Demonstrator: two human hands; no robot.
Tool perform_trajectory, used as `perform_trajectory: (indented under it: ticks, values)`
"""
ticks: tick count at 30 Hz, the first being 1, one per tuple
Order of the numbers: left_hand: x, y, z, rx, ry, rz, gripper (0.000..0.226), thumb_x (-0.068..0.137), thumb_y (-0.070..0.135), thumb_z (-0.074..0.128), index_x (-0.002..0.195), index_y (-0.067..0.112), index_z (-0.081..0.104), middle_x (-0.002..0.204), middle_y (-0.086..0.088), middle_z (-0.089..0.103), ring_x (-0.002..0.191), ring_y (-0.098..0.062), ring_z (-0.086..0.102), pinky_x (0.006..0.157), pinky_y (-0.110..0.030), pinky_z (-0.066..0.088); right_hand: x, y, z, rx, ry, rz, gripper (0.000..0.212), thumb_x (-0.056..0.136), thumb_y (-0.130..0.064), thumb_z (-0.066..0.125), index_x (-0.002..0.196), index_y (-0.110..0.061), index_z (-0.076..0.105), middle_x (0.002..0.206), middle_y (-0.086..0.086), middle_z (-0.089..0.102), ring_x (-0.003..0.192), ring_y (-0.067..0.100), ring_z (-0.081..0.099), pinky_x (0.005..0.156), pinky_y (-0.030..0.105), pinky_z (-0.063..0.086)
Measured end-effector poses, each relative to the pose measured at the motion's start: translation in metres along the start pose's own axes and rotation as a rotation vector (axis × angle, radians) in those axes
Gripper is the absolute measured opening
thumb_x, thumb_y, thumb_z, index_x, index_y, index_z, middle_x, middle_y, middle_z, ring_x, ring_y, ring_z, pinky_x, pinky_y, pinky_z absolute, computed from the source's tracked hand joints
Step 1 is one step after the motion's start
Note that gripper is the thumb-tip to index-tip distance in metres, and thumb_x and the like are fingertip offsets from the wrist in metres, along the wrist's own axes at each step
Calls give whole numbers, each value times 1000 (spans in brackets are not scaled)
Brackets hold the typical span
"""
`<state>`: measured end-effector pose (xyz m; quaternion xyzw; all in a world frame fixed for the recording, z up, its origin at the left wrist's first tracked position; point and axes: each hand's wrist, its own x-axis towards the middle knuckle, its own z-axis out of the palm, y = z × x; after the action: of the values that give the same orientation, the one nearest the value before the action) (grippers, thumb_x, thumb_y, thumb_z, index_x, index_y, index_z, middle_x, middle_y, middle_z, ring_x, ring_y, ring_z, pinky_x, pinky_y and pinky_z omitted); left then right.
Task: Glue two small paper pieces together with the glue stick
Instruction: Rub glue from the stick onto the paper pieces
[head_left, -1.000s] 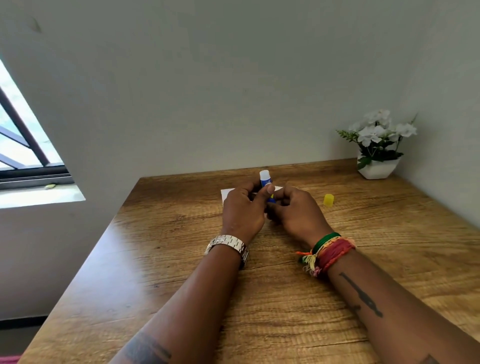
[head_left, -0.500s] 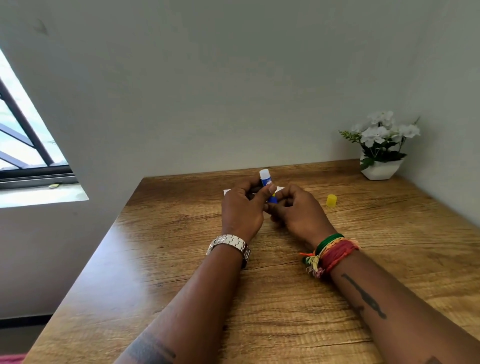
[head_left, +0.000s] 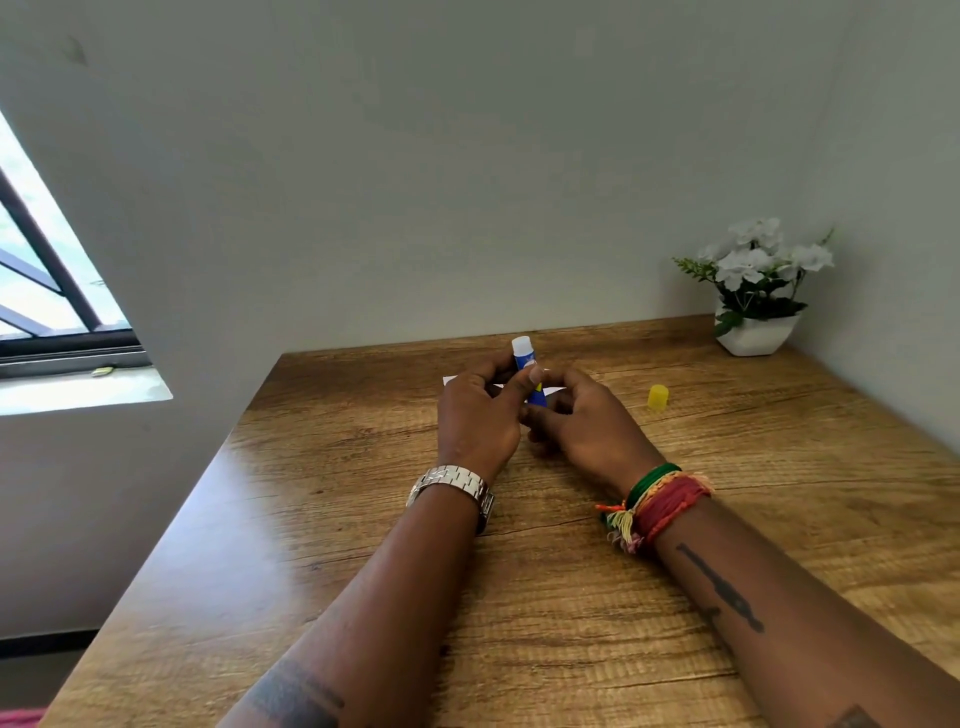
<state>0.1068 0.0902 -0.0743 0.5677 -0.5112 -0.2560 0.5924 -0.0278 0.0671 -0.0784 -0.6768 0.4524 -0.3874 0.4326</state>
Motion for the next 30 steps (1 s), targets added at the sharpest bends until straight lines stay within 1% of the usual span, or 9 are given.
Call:
perform_trajectory:
  ticks: [3,5,7,11,15,18,21,24,30]
  values:
    - [0,0,2,12,-5,-4,29,88,38,75,116,29,74,94,16,74,83,6,67,63,-7,46,2,1,-1,-5,86,15,33,86,-28,79,110,-16,59,91,9,73,77,23,73,65,34,59]
    - [0,0,3,23,-7,-4,32,88,39,75,117,27,74,95,14,75,81,5,66,62,-6,45,2,2,-1,15,107,4,28,85,-24,79,105,-14,62,87,8,74,69,16,72,57,25,57]
    - [0,0,3,23,-11,-7,32,88,38,75,117,26,75,95,14,75,79,9,65,60,-3,44,2,2,-2,30,107,-7,25,85,-22,79,104,-14,65,85,6,74,68,14,72,56,24,57]
    - [0,-1,2,15,-12,-8,32,88,37,75,118,24,75,96,14,74,80,11,64,59,-2,43,1,2,-2,60,73,-12,19,90,-16,75,107,-13,67,87,11,75,76,26,74,65,37,63]
    - [-1,0,0,24,6,4,31,88,36,75,117,24,75,92,14,74,77,10,65,57,-3,43,1,2,-1,86,9,-32,15,97,-13,65,111,-15,70,92,6,77,73,16,72,69,37,63]
    - [-1,0,-2,20,20,15,29,88,33,76,115,23,75,87,18,72,72,14,64,56,-2,42,1,2,0,89,-17,-27,23,100,-14,62,122,-14,67,96,4,78,72,15,71,72,41,63]
    - [0,1,-2,6,29,-5,32,87,36,76,117,24,74,92,16,74,81,9,66,58,-2,43,1,2,1,59,28,10,33,89,-25,77,117,-19,62,88,9,75,63,14,71,57,30,60]
    - [-1,2,0,0,10,0,32,87,35,77,115,22,75,94,13,75,81,9,66,60,-3,44,2,3,0,1,74,18,30,84,-26,82,105,-17,61,84,7,73,56,7,69,48,19,51]
    - [-2,2,0,-8,-8,5,31,87,33,77,116,22,74,92,14,74,79,13,65,59,-2,44,0,0,-2,0,58,-6,20,90,-21,75,107,-15,68,82,9,75,59,9,69,53,23,56]
